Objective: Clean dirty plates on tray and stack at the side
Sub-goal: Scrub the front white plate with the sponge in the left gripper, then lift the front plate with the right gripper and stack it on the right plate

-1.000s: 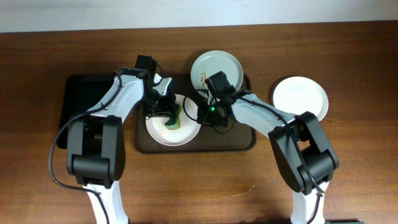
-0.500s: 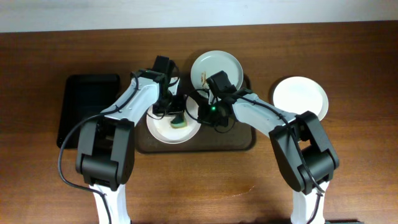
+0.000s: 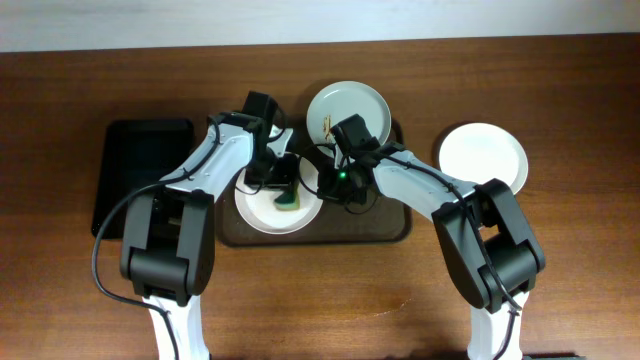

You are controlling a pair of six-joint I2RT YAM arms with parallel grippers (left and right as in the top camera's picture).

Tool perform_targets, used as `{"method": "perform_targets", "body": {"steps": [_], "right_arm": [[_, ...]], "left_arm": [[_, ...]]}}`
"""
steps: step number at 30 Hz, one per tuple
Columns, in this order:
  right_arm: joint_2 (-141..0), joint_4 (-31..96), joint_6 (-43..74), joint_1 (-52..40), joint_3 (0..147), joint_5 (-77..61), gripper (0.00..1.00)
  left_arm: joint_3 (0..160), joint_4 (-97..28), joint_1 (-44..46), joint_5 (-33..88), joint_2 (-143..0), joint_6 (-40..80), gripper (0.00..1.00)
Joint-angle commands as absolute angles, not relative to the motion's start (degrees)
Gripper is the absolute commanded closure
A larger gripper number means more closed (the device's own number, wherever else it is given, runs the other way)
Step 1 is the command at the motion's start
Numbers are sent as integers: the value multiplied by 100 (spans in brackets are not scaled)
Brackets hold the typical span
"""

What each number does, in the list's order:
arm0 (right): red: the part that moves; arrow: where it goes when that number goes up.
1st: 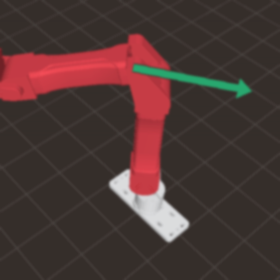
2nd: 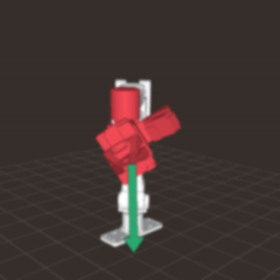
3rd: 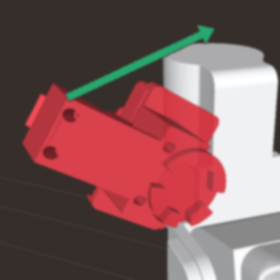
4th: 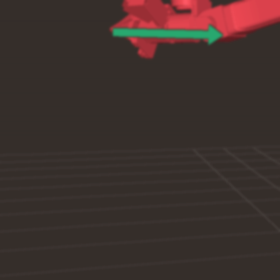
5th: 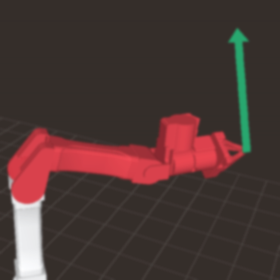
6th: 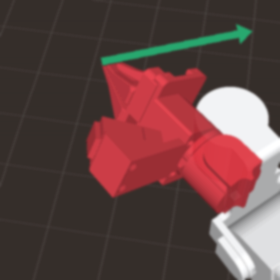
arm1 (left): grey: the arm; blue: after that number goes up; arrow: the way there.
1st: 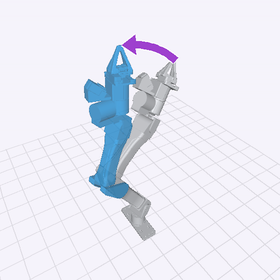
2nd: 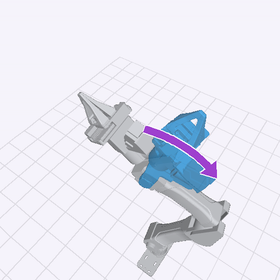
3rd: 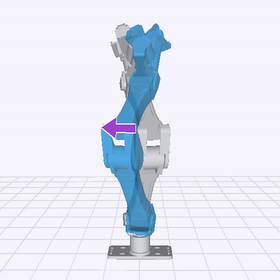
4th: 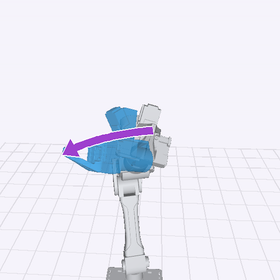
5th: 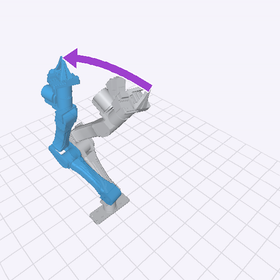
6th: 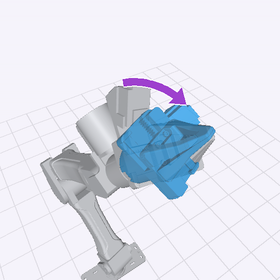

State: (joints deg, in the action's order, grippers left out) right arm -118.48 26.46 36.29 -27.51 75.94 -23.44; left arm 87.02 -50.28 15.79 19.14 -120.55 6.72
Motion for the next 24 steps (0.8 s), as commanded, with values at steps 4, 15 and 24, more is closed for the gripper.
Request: {"method": "perform_targets", "body": {"steps": [4, 15, 24], "right_arm": [[-11955, 2657, 3658, -2735, 7502, -2224, 96], [-11955, 2659, 3660, -2735, 7502, -2206, 96], [-11955, 2698, 3660, -2735, 7498, -2106, 96]], "left_arm": [[8709, -4340, 1387, -152, -12149, 2456, 99], [8713, -6276, 1463, 2567, -12149, 504, 99], [11382, -7074, 292, 2220, -12147, 510, 99]]}}
